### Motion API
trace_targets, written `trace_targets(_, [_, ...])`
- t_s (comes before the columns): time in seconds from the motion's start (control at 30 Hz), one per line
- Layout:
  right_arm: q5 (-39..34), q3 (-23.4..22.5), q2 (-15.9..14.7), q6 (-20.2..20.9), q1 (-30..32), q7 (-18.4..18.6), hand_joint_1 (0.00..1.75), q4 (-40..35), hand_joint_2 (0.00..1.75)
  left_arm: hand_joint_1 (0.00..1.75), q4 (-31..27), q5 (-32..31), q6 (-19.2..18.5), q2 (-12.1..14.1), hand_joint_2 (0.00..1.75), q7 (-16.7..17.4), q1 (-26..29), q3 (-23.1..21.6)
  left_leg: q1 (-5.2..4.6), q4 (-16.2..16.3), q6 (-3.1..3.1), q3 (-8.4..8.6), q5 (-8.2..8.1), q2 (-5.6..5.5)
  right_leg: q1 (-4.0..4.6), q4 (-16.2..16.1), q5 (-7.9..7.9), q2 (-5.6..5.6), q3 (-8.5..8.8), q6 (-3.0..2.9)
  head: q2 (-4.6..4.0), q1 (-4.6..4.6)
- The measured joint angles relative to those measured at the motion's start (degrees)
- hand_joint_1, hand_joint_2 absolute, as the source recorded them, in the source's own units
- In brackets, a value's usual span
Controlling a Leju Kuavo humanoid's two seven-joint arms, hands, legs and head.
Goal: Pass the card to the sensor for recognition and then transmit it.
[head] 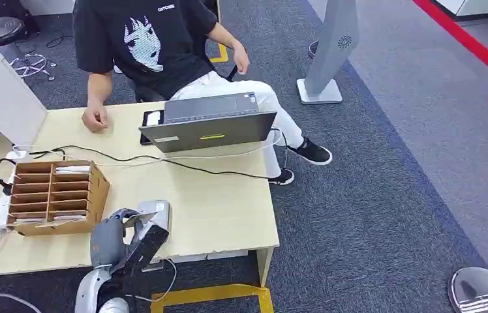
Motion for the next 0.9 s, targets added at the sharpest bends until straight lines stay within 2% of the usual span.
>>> trace_targets(0.13, [-0.5, 0.0, 0.0, 0.0, 0.1, -0.3, 0.00, 0.0, 1.75, 1.75, -2.6, -2.6, 0.0, 2.9, 1.75, 2.8, 0.3, 1.2, 0.01, 0.0, -0.02, -0.01, 0.01, 0.00, 0.00, 0.0, 0.00, 0.00, -0.01, 0.00, 0.00, 0.00])
trace_targets(0.23, [-0.7, 0.0, 0.0, 0.0, 0.1, -0.3, 0.00, 0.0, 1.75, 1.75, -3.7, -2.8, -0.1, 4.7, 1.75, 3.0, 0.9, 2.8, 0.01, 0.0, -0.03, -0.02, 0.02, 0.00, 0.00, 0.0, 0.00, 0.00, -0.03, -0.01, 0.00, -0.02])
trace_targets(0.37, [-1.0, 0.0, 0.0, 0.0, 0.1, -0.6, 0.00, 0.0, 1.75, 1.75, -4.3, -2.8, -0.6, 5.5, 1.75, 3.0, 2.2, 4.8, 0.01, 0.0, -0.03, -0.04, 0.02, 0.00, 0.00, 0.0, 0.00, 0.00, -0.04, -0.01, 0.00, 0.00])
trace_targets(0.5, [-0.9, 0.0, 0.0, 0.0, 0.0, -0.7, 0.00, 0.1, 1.75, 1.75, -4.2, -2.8, -0.8, 5.7, 1.75, 2.8, 3.1, 5.9, 0.00, 0.0, -0.02, -0.06, 0.02, 0.00, -0.01, 0.0, 0.00, 0.00, -0.06, 0.00, 0.00, 0.00])
trace_targets(0.73, [0.3, 0.0, 0.0, -0.2, 0.0, -0.7, 0.00, 0.1, 1.75, 1.75, -3.7, -2.7, -0.5, 5.4, 1.75, 0.2, 2.8, 6.4, 0.00, 0.0, -0.03, -0.05, 0.03, 0.00, 0.00, 0.0, 0.01, 0.00, -0.08, -0.01, 0.00, 0.00])
trace_targets(0.9, [1.0, 0.0, 0.0, -0.2, 0.0, -0.5, 0.00, 0.1, 1.75, 1.75, -2.6, -2.3, -0.5, 4.1, 1.75, -1.3, 1.8, 6.4, 0.00, 0.0, -0.04, -0.06, 0.04, 0.00, 0.00, 0.0, 0.03, 0.00, -0.10, -0.04, 0.00, 0.00])
